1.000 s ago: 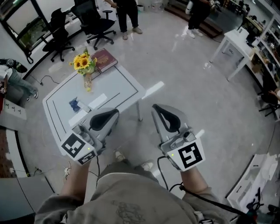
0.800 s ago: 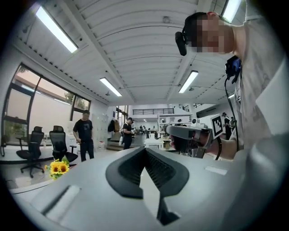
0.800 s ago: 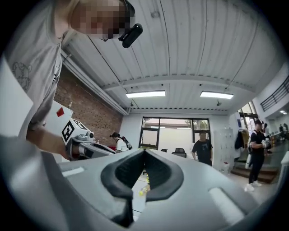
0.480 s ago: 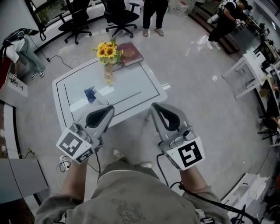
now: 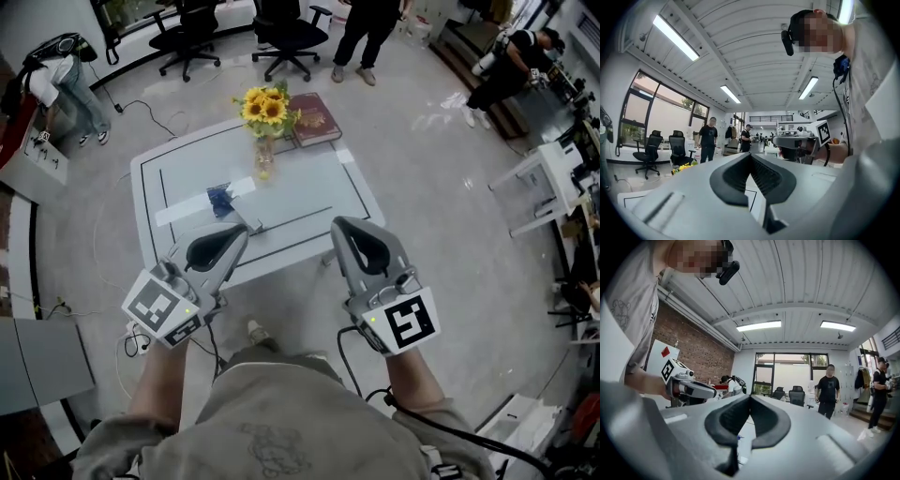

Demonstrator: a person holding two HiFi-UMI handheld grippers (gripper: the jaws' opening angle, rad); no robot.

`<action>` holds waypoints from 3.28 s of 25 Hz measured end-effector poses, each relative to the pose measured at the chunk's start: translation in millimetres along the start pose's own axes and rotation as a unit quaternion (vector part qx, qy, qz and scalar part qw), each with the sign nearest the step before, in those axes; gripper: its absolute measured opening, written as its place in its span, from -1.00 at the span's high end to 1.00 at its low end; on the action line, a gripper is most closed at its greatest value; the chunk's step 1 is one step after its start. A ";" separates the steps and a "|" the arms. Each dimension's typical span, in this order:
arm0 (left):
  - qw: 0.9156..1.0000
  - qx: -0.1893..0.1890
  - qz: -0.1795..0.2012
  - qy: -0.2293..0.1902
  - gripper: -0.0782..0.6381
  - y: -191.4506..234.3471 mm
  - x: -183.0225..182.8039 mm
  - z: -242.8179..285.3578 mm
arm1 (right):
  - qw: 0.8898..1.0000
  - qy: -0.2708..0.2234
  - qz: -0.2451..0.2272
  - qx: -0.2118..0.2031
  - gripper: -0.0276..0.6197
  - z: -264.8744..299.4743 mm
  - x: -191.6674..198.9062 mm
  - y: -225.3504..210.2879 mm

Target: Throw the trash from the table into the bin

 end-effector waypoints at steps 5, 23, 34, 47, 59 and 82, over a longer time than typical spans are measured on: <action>1.000 -0.021 0.002 -0.006 0.79 31.5 2.0 -34.7 | 1.000 -0.003 -0.007 -0.023 0.91 42.0 -2.8 30.8; 0.995 -0.097 0.013 -0.034 0.79 81.6 -7.0 -129.7 | 0.993 -0.016 -0.033 -0.109 0.91 128.6 -14.9 112.7; 0.987 -0.156 0.003 -0.027 0.79 71.6 -4.0 -130.9 | 0.988 -0.013 -0.002 -0.151 0.91 140.0 -5.6 98.8; 0.985 -0.169 -0.005 -0.023 0.79 64.7 -2.4 -102.2 | 0.988 0.004 0.022 -0.154 0.91 139.6 12.6 66.4; 0.985 -0.173 -0.012 -0.009 0.79 91.7 10.2 -84.2 | 0.987 0.026 -0.015 -0.156 0.91 164.1 20.7 57.6; 0.979 -0.148 -0.130 0.051 0.79 174.1 165.0 -53.6 | 0.945 0.255 -0.076 -0.188 0.37 263.3 194.1 95.5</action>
Point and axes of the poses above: the fingertips, and each gripper's own axes: z forward along the fingers, y to its left, x out of its underside, the point moved 6 cm from there along -z, backward along the fingers, and after that the axes turned 7 degrees about x, right-handed, at the moved point
